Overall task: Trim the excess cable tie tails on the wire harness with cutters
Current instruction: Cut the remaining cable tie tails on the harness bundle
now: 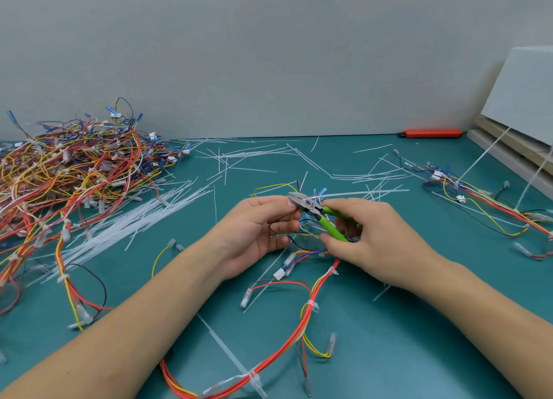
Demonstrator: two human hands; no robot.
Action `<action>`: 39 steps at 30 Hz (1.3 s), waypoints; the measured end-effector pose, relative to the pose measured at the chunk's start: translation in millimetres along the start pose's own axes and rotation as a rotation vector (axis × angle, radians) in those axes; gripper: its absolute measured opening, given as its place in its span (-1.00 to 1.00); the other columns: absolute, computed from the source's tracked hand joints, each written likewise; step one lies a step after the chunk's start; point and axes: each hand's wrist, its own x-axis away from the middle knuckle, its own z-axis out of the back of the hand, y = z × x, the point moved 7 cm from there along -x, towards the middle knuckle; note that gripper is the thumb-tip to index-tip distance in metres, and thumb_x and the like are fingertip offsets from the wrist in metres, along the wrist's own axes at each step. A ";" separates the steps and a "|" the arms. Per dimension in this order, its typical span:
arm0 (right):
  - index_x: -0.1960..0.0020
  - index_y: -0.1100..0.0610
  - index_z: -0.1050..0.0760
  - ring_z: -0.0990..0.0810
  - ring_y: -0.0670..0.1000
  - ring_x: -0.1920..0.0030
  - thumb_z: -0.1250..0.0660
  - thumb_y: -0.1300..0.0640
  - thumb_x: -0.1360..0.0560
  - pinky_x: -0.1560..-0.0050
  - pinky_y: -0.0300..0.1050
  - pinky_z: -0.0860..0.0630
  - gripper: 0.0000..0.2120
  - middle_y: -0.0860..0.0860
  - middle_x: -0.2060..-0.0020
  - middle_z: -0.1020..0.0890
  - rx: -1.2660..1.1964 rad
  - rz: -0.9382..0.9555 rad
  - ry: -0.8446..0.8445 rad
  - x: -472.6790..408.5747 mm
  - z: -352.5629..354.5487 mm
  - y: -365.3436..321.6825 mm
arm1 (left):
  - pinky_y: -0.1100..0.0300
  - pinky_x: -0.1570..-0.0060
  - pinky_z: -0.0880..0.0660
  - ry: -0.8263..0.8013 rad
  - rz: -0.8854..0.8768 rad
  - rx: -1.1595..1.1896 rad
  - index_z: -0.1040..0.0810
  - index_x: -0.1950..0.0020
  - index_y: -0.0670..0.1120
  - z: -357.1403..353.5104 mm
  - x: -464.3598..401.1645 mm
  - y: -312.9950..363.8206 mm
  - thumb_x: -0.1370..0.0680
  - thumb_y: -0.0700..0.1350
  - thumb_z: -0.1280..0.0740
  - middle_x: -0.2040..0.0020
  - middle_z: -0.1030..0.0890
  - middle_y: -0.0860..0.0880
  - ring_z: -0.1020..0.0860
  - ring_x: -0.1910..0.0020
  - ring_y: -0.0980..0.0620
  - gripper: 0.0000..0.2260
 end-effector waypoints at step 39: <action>-0.15 -0.11 -0.58 -0.44 -0.05 0.31 -0.49 0.04 -0.52 0.23 -0.12 -0.43 -0.77 -0.07 0.30 -0.52 -0.010 -0.001 0.008 0.9 -0.9 1.3 | 0.25 0.27 -0.50 -0.002 -0.003 0.021 -0.71 0.11 -0.04 0.5 -0.6 0.5 -0.49 -0.09 -0.44 0.14 -0.65 0.00 -0.64 0.21 0.11 -0.94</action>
